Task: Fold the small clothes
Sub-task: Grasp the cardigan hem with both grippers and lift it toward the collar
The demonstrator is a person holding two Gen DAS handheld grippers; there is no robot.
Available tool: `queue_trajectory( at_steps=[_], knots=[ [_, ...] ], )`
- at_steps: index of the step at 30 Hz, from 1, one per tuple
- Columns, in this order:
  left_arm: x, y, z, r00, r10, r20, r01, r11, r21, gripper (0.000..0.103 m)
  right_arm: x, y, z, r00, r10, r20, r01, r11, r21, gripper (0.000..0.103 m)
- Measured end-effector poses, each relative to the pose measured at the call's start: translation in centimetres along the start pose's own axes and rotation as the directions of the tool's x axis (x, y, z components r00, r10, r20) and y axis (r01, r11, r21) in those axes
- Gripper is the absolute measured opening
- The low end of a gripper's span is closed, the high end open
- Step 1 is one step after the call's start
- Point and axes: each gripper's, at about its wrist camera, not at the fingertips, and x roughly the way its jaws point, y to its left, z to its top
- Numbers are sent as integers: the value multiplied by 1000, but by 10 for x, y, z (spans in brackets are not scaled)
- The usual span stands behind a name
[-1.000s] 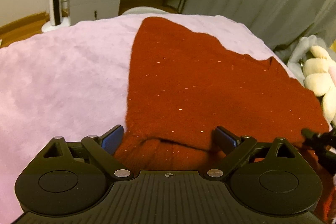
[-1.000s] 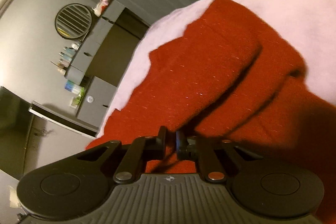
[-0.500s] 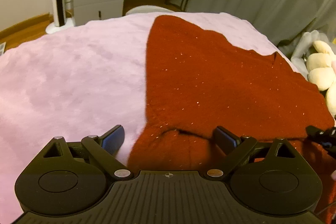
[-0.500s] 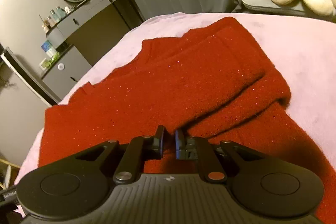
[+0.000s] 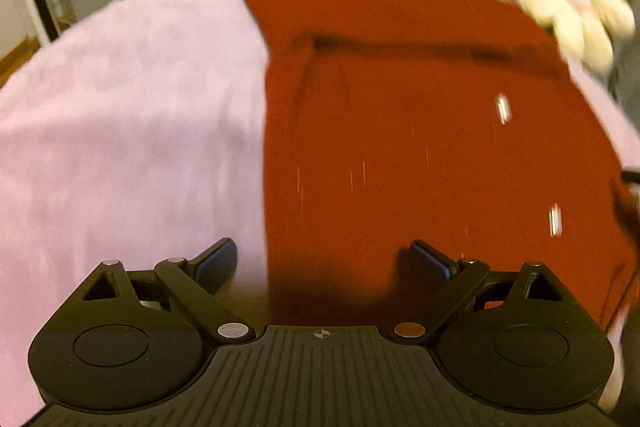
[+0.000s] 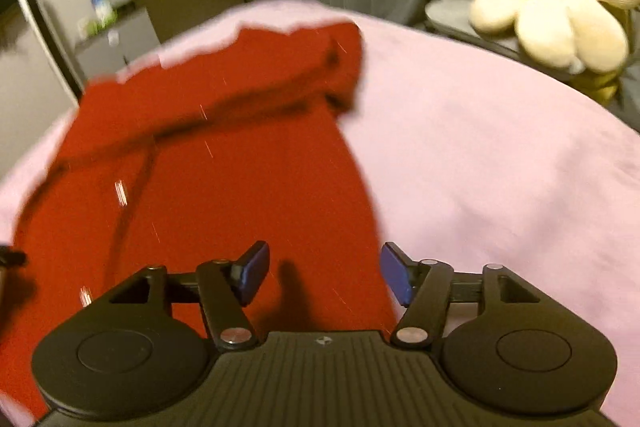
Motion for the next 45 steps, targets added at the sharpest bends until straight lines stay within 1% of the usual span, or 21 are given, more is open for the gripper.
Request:
queue_trajectory(
  at_steps=[3, 6, 8, 9, 11, 13, 14, 16, 19, 23, 24, 26, 27, 29, 30, 31, 32, 35, 38, 42, 45],
  knots=[
    [-12, -7, -23, 999, 24, -32, -22, 997, 70, 96, -20, -21, -24, 996, 25, -81, -26, 1000, -13, 63],
    [-20, -12, -39, 998, -20, -63, 25, 998, 64, 94, -31, -24, -40, 990, 46, -131, -51, 998, -34, 63],
    [-24, -15, -45, 996, -40, -80, 45, 998, 54, 89, -33, -26, -48, 982, 104, -157, -104, 995, 10, 60],
    [-25, -15, -47, 996, -34, -84, 38, 998, 43, 87, -31, -25, -51, 977, 120, -178, -118, 993, 23, 56],
    [-28, -12, -51, 996, -29, -89, 30, 1000, 9, 78, -30, -22, -57, 975, 107, -194, -108, 994, 8, 49],
    [-32, -7, -53, 995, -44, -90, 41, 999, -33, 72, -32, -22, -57, 976, 102, -193, -103, 995, 6, 39],
    [-34, -3, -54, 994, -52, -92, 47, 997, -58, 70, -33, -23, -57, 975, 109, -192, -109, 994, 11, 37],
    [-36, 3, -56, 994, -40, -101, 30, 995, -98, 70, -34, -25, -57, 975, 103, -196, -102, 995, 12, 37],
    [-42, 8, -61, 994, -30, -109, 16, 992, -126, 70, -34, -30, -57, 977, 85, -196, -83, 996, 20, 39],
    [-40, 0, -64, 991, -13, -137, -1, 995, -99, 69, -30, -40, -61, 973, 94, -212, -85, 995, 53, 42],
    [-39, -4, -63, 990, 0, -140, -12, 996, -87, 66, -30, -41, -62, 972, 102, -214, -90, 994, 66, 42],
    [-39, -5, -61, 988, -2, -153, -13, 995, -95, 46, -30, -41, -62, 971, 107, -215, -93, 993, 74, 40],
    [-39, -5, -59, 987, -1, -160, -17, 994, -106, 43, -31, -41, -61, 970, 110, -216, -96, 993, 76, 36],
    [-39, -5, -58, 986, -3, -166, -17, 993, -116, 26, -32, -40, -60, 971, 102, -218, -89, 994, 69, 30],
    [-39, -5, -57, 986, -3, -168, -16, 993, -115, 23, -32, -39, -60, 971, 99, -218, -87, 994, 64, 25],
    [-39, -6, -57, 986, -4, -166, -14, 994, -110, 17, -33, -38, -59, 971, 97, -216, -87, 995, 55, 16],
    [-40, -7, -56, 987, -9, -163, -8, 995, -103, 13, -35, -37, -58, 971, 107, -213, -99, 994, 48, 14],
    [-45, -6, -54, 987, -42, -153, 24, 993, -113, 10, -37, -34, -56, 968, 128, -215, -119, 991, 55, 12],
    [-54, -8, -47, 986, -113, -124, 97, 987, -131, 10, -36, -38, -52, 958, 185, -219, -156, 977, 144, 11],
    [-73, -10, -25, 973, -232, -13, 225, 956, -186, 9, -39, -36, -40, 939, 295, -179, -247, 937, 248, 11],
    [-82, -7, 2, 955, -280, 95, 295, 926, -235, 9, -35, -30, -23, 923, 365, -123, -314, 898, 309, 10]
  ],
)
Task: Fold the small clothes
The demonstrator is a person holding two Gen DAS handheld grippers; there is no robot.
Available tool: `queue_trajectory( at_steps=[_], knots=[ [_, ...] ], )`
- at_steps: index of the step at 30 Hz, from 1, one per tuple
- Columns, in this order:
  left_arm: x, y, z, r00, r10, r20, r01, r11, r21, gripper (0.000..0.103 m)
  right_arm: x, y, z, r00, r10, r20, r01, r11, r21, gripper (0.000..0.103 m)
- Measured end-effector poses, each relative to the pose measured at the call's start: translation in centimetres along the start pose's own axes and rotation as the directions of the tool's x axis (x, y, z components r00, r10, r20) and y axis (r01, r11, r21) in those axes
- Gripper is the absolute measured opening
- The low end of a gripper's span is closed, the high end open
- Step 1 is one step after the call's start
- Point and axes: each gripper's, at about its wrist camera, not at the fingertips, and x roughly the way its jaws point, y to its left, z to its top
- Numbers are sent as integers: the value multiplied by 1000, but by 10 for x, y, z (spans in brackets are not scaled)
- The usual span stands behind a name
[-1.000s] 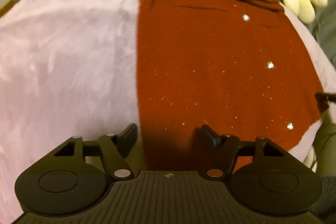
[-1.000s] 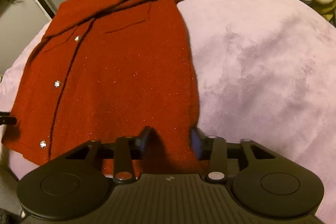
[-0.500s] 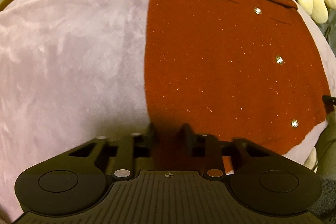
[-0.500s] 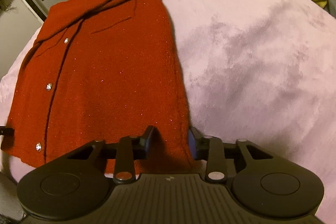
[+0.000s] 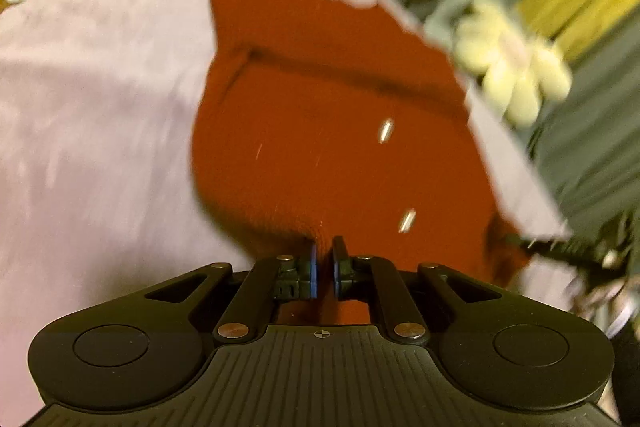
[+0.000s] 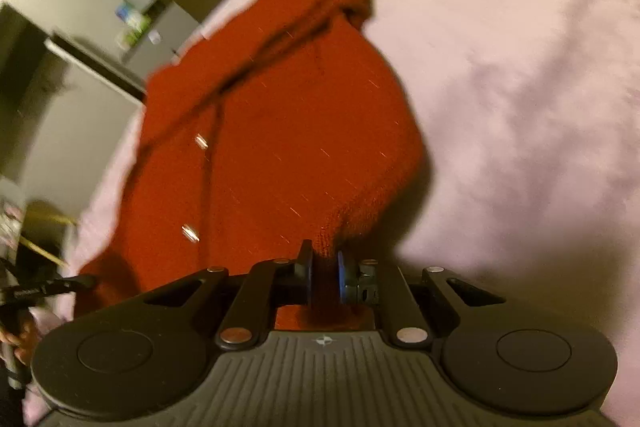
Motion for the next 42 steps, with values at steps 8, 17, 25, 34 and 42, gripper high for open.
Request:
queue_trajectory(
  at_steps=[8, 17, 25, 34, 42],
  knots=[
    [5, 16, 66, 983, 28, 181, 5, 983, -181, 9, 16, 23, 62, 982, 36, 187, -50, 996, 70, 10],
    [18, 78, 82, 928, 255, 272, -129, 904, -407, 21, 34, 5, 96, 915, -134, 382, 83, 985, 148, 19],
    [43, 69, 60, 959, 197, 202, -181, 979, -92, 53, 29, 13, 87, 872, -201, 446, 271, 957, -99, 44],
    [91, 62, 69, 974, 173, 147, -162, 983, -85, 76, 68, 22, 91, 899, -233, 372, 329, 918, -221, 71],
    [102, 61, 79, 971, 200, 132, -188, 977, -100, 34, 88, 7, 113, 914, -207, 350, 265, 956, -126, 43]
  ],
)
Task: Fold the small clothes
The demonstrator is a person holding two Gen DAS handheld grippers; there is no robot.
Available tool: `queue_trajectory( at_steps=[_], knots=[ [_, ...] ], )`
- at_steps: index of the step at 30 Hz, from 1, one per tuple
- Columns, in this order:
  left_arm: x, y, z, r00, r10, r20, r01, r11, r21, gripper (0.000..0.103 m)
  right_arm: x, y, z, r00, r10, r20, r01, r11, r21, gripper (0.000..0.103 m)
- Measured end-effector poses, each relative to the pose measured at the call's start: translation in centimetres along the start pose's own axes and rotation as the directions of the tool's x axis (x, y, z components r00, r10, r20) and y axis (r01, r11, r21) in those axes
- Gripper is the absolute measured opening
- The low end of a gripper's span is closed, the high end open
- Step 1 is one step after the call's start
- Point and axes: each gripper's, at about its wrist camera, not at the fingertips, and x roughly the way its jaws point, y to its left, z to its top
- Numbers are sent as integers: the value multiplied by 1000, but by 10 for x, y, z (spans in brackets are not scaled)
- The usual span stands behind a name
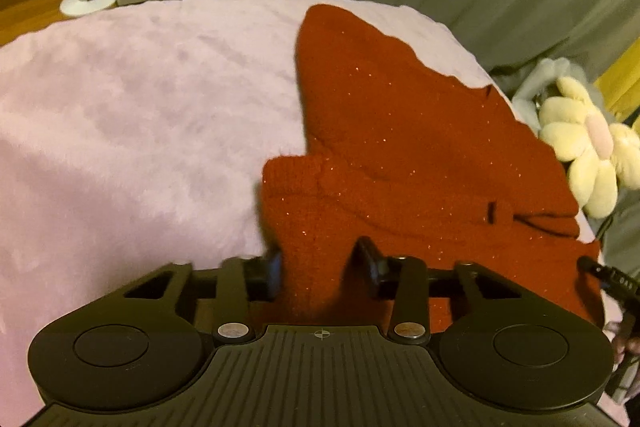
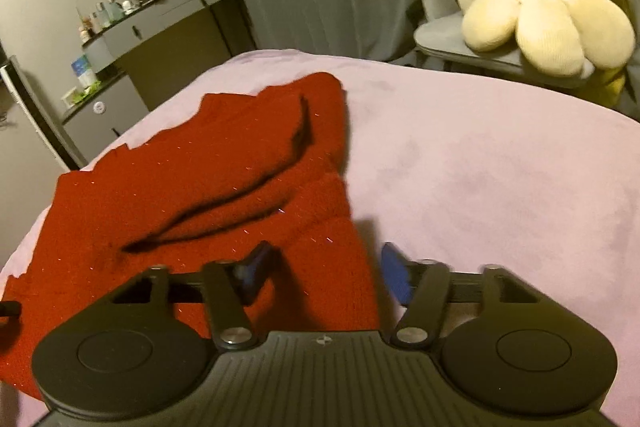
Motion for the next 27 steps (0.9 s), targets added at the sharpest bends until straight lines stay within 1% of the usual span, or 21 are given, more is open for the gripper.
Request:
queue_trajectory(
  at_steps=[1, 2, 3, 4, 6, 8, 10, 12, 16, 17, 18, 21, 23, 26, 27],
  knots=[
    [-1, -2, 0, 1000, 0, 0, 0, 1000, 6, 29, 2, 4, 0, 1000, -3, -7, 3, 1000, -21, 33],
    [-2, -3, 0, 1000, -1, 5, 1, 1000, 18, 24, 4, 7, 0, 1000, -7, -13, 6, 999, -47, 27],
    [-4, -5, -1, 1000, 2, 12, -2, 999, 33, 24, 5, 11, -1, 1000, -16, -17, 15, 997, -79, 19],
    [-7, -9, -1, 1000, 10, 20, -11, 999, 50, 22, 5, 16, -2, 999, -29, -17, 27, 993, -111, 13],
    [-16, -18, -1, 999, 2, 46, -6, 996, 94, 21, -1, 24, -3, 999, -54, 2, 54, 985, -162, 9],
    [-31, -28, 2, 996, -17, 83, 5, 989, 145, 18, -16, 33, -2, 997, -54, 51, 64, 974, -217, 8],
    [-48, -37, 6, 992, -50, 119, 27, 982, 187, 16, -33, 41, 1, 995, -33, 99, 58, 965, -257, 8],
    [-66, -45, 13, 980, -94, 173, 56, 975, 215, 16, -51, 47, 8, 989, 0, 147, 41, 960, -276, 8],
    [-88, -56, 29, 953, -134, 272, 73, 972, 221, 16, -70, 57, 28, 970, 34, 240, 35, 960, -276, 8],
    [-89, -57, 33, 947, -135, 291, 72, 974, 217, 16, -69, 58, 34, 967, 32, 251, 37, 963, -267, 8],
    [-87, -60, 37, 945, -132, 299, 68, 974, 215, 16, -68, 59, 38, 964, 27, 264, 42, 966, -254, 8],
    [-72, -64, 51, 951, -84, 297, 23, 979, 202, 16, -52, 62, 52, 963, 2, 268, 63, 970, -233, 8],
    [-66, -65, 58, 951, -61, 304, 5, 983, 183, 15, -39, 64, 57, 965, -13, 263, 75, 972, -224, 8],
    [-69, -66, 67, 936, -84, 341, 22, 983, 181, 15, -29, 66, 64, 958, -31, 286, 91, 976, -199, 8],
    [-71, -67, 70, 930, -83, 358, 15, 982, 189, 15, -26, 64, 66, 956, -34, 292, 93, 978, -188, 8]
  ],
)
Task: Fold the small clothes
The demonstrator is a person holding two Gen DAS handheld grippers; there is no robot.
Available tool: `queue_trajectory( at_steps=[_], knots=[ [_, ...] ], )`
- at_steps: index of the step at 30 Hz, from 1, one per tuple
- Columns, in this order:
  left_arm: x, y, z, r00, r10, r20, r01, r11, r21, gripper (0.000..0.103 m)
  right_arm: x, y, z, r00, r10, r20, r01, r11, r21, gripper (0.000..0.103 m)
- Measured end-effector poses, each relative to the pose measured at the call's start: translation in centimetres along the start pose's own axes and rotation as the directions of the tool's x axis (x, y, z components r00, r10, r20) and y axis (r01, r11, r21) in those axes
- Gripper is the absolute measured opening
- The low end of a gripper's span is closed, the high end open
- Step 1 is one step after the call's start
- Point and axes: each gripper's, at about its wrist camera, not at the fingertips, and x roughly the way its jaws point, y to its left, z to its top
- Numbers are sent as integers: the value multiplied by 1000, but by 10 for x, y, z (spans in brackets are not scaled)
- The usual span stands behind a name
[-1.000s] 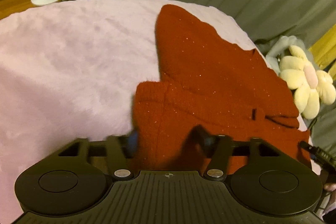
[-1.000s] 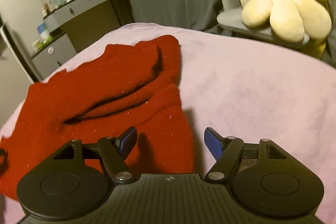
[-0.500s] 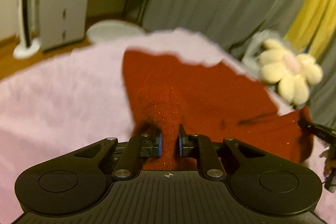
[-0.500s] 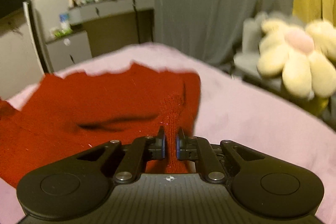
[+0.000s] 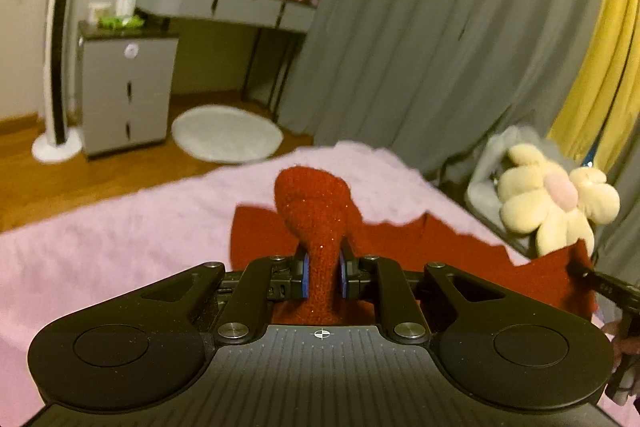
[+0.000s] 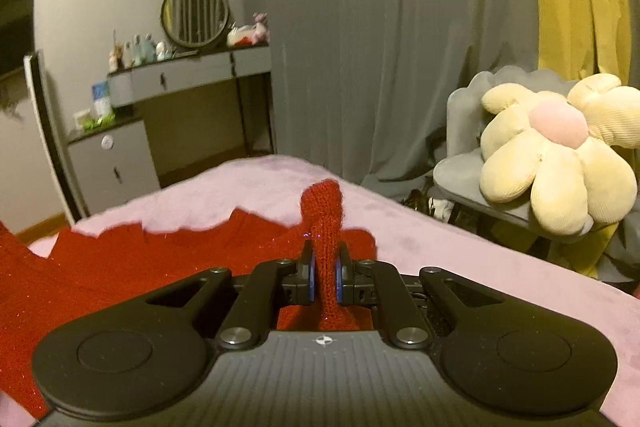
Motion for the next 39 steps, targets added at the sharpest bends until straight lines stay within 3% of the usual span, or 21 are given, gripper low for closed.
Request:
queue_trajectory(
  at_steps=[6, 10, 14, 17, 21, 25, 28, 33, 39],
  knots=[
    [24, -3, 17, 999, 27, 32, -29, 998, 50, 15, 24, -2, 4, 999, -42, -3, 42, 999, -4, 8],
    [61, 1, 7, 995, 101, -16, -100, 993, 60, 15, 49, 6, 1, 998, -61, -28, 60, 998, -16, 8],
    [95, 8, -10, 979, 175, -107, -165, 982, 95, 15, 77, 14, -15, 991, -81, -107, 76, 996, -47, 8],
    [98, 15, -8, 977, 186, -104, -176, 979, 103, 15, 93, 19, -23, 981, -102, -166, 88, 992, -89, 8],
    [94, 14, 15, 986, 166, -19, -164, 983, 81, 15, 92, 26, -4, 990, -112, -84, 102, 987, -123, 8],
    [112, 6, 30, 971, 233, 49, -236, 968, 80, 15, 107, 32, 22, 987, -162, 1, 161, 979, -129, 8],
    [133, 6, 37, 963, 264, 55, -266, 964, 26, 15, 128, 38, 30, 979, -203, 16, 204, 973, -106, 8],
    [170, 9, 33, 935, 353, 32, -354, 935, 26, 16, 156, 51, 25, 966, -256, 25, 258, 959, -122, 8],
    [190, 11, 16, 914, 407, 6, -406, 909, 92, 17, 172, 61, 7, 961, -275, 38, 277, 942, -190, 8]
  ],
)
